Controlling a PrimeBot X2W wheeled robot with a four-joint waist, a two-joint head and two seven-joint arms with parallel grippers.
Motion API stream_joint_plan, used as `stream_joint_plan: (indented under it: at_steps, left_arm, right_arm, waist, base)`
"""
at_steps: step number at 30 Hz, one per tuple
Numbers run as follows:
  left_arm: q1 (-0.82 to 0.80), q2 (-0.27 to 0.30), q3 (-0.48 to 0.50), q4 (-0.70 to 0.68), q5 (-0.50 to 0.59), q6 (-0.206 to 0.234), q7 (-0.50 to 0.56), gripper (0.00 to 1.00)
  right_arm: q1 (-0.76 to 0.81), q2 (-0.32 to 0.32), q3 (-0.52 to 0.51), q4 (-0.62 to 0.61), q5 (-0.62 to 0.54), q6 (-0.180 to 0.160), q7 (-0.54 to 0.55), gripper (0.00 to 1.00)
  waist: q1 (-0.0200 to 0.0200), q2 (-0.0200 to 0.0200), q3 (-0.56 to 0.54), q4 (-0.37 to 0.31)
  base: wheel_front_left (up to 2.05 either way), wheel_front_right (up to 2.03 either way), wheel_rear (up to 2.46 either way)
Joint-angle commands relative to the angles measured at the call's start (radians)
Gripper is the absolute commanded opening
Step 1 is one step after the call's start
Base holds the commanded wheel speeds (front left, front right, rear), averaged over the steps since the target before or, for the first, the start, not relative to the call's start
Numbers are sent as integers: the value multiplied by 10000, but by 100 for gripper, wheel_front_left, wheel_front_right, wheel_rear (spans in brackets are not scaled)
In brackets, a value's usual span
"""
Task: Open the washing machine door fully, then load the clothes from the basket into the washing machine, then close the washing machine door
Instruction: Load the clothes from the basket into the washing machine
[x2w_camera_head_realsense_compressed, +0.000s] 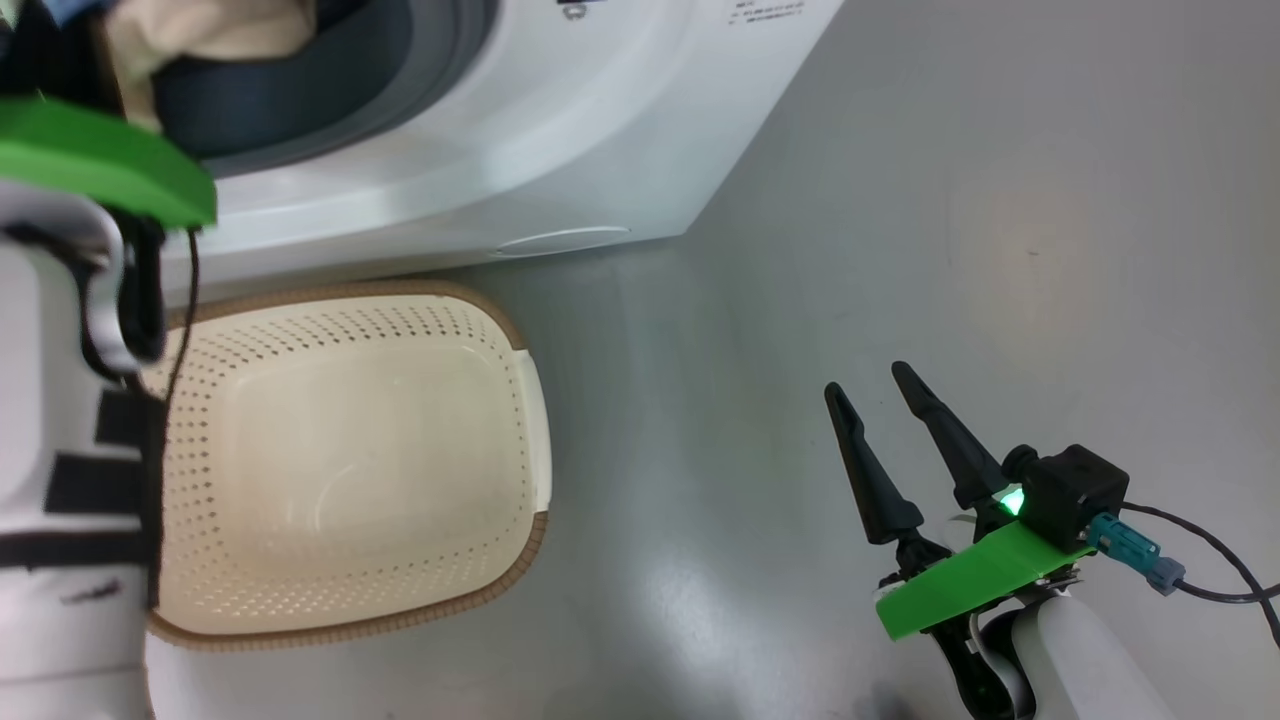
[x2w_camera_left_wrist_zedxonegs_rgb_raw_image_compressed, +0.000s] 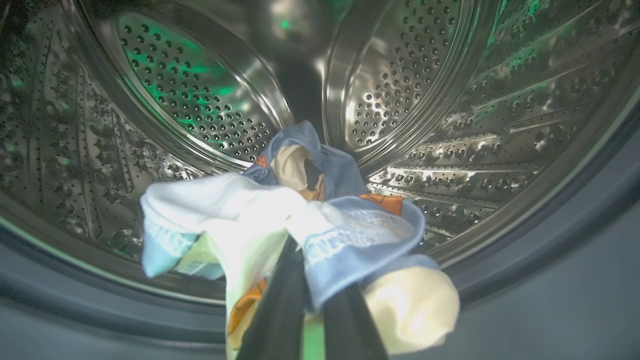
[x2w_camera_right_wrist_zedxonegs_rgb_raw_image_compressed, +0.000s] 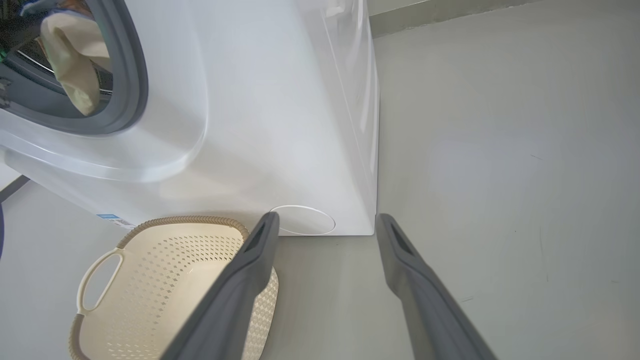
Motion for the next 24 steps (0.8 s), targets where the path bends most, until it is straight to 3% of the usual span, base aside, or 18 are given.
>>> stream_joint_plan:
  at_steps: [1,7,17,24]
  left_arm:
    - [-383,488,186,-97,76,-8,100,0]
    - [-1680,615,-23,690,145,-95,525,0]
    - [-3551,621,-399,2376,43,-604,797,0]
    - [-4508,637,-647,3119,118,-787,424,0]
  right_arm:
    - [135,-5,242,-191,67,16,-48,100]
    - [67,55,274,-197,74,16,-48,100]
    - [-93,32,253,-259,130,16,-48,100]
    - [-160,84,209,-341,111,16,-48,100]
  waist:
    - [0,-1,139,-121]
    - [0,-1,413,-293]
    - [0,-1,1119,-367]
    - [0,-1,1798,-346]
  base:
    - [0,0,0]
    - [0,0,0]
    - [0,0,0]
    - [0,0,0]
